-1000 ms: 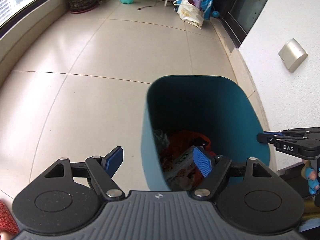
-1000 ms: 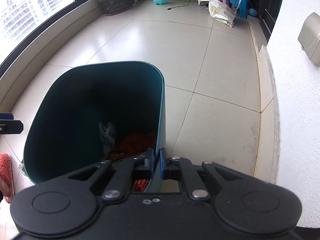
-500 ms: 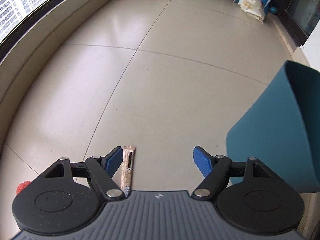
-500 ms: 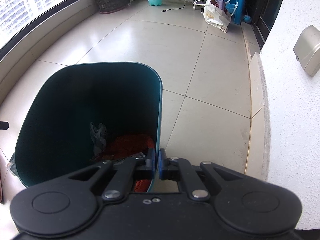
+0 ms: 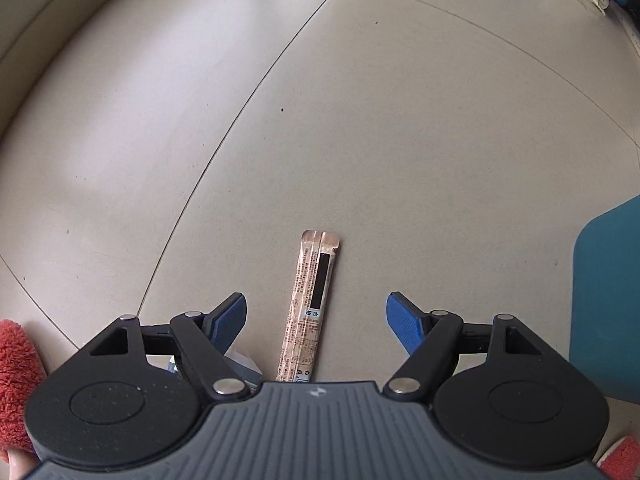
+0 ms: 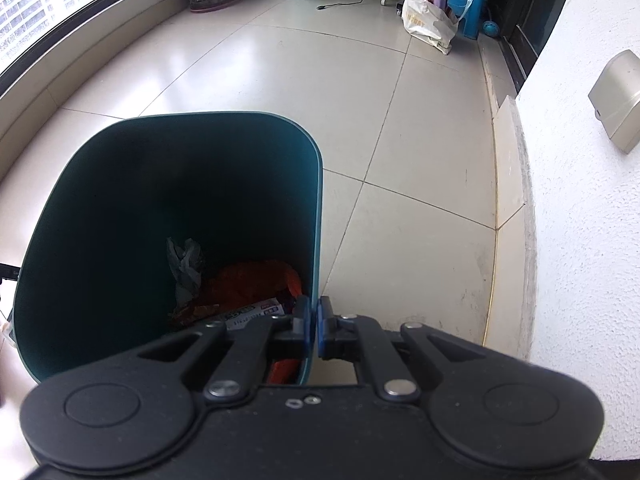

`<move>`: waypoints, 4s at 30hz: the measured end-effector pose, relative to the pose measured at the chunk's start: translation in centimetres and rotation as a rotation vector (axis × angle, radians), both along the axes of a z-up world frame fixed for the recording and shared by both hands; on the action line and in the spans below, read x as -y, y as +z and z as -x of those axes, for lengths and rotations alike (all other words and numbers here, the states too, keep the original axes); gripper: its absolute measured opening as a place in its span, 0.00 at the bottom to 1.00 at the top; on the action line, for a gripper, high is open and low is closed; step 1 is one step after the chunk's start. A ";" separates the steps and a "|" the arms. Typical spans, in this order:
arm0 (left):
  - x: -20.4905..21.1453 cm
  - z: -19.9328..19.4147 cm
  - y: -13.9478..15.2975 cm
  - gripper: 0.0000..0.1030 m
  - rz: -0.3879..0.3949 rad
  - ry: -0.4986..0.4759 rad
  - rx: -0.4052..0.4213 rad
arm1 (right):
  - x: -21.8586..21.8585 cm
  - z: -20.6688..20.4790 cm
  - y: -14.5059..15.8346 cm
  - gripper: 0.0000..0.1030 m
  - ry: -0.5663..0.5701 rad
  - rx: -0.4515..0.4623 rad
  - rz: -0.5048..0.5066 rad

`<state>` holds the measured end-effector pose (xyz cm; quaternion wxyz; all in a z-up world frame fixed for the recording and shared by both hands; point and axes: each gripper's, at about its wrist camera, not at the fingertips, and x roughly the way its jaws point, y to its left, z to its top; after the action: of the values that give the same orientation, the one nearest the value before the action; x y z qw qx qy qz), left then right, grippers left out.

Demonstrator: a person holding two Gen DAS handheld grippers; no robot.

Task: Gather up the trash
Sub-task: 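Lower the left gripper onto the tan stick wrapper and close, then lift the tan wrapper and carry it over the teal bin, then open the left gripper to drop the tan wrapper into the bin, then lower the left gripper onto the clear packet and close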

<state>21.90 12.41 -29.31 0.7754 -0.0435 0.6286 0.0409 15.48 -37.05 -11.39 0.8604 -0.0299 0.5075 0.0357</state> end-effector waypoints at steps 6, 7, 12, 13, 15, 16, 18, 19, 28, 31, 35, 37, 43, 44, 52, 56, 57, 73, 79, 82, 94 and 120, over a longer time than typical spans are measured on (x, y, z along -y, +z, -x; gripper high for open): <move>-1.3 -0.8 -4.1 0.74 0.010 -0.004 -0.054 | -0.5 -0.7 -0.7 0.03 0.002 -0.023 0.019; -1.4 -0.8 -4.5 0.74 0.010 -0.007 -0.057 | -0.6 -0.8 -0.8 0.04 0.001 -0.025 0.022; -1.2 -0.6 -5.7 0.68 0.010 -0.022 -0.057 | -0.9 -1.0 -0.9 0.04 -0.003 -0.031 0.030; -1.1 -0.5 -5.8 0.63 0.012 -0.025 -0.063 | -0.9 -1.0 -0.9 0.04 -0.005 -0.031 0.030; -1.0 -0.1 -5.7 0.60 0.006 -0.028 -0.049 | -1.0 -1.1 -0.9 0.04 -0.007 -0.032 0.032; -0.9 0.0 -5.7 0.58 0.004 -0.030 -0.042 | -1.0 -1.1 -1.0 0.04 -0.007 -0.031 0.033; -0.6 0.5 -5.2 0.45 0.002 -0.036 -0.030 | -1.0 -1.1 -1.0 0.04 -0.009 -0.030 0.032; -0.4 0.5 -5.1 0.38 0.001 -0.040 -0.025 | -0.9 -1.1 -1.0 0.04 -0.010 -0.029 0.031; 1.3 0.8 -3.4 0.22 -0.045 -0.018 -0.039 | -0.7 -0.9 -1.0 0.04 -0.005 -0.018 0.025; 1.6 0.6 -1.6 0.22 -0.049 -0.003 -0.035 | -0.8 -0.7 -1.0 0.04 -0.001 -0.010 0.029; 2.2 1.2 1.4 0.22 -0.034 0.015 -0.021 | -0.8 -0.5 -1.0 0.03 0.008 0.010 0.036; 2.6 1.6 3.1 0.22 -0.039 0.021 -0.016 | -0.9 -0.4 -1.0 0.03 0.014 0.017 0.042; 4.3 2.6 9.8 0.22 -0.019 0.015 0.019 | -0.5 -0.3 -0.9 0.03 0.013 0.028 0.018; 4.7 2.9 11.1 0.22 -0.010 0.012 0.031 | -0.5 -0.2 -0.9 0.03 0.016 0.031 0.019; 9.2 4.4 21.5 0.22 0.039 -0.059 0.139 | -0.2 -0.1 -0.9 0.03 0.018 0.039 0.009; 12.9 5.1 26.8 0.22 0.073 -0.121 0.213 | 0.1 -0.1 -0.8 0.03 0.013 0.041 -0.008; 13.8 5.1 27.7 0.22 0.088 -0.137 0.229 | 0.2 -0.1 -0.8 0.03 0.011 0.040 -0.014; 31.3 3.3 26.6 0.22 0.137 -0.372 0.223 | 1.3 -0.1 -0.7 0.04 0.007 0.041 -0.066; 34.2 1.5 21.9 0.22 0.093 -0.391 0.141 | 1.6 0.0 -0.7 0.05 0.008 0.042 -0.079; 35.4 0.6 19.2 0.22 0.070 -0.396 0.096 | 1.9 0.0 -0.7 0.05 0.010 0.042 -0.089; 36.7 -1.3 13.1 0.22 0.027 -0.390 -0.005 | 2.4 0.0 -0.8 0.06 0.019 0.045 -0.115; 31.9 3.3 20.6 0.60 0.160 -0.427 0.180 | 2.0 -0.3 -0.9 0.05 0.002 0.036 -0.103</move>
<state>18.58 -19.45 -8.71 0.8134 0.0255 0.5532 -0.1781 15.76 -39.01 -12.32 0.8696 0.0132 0.4896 0.0618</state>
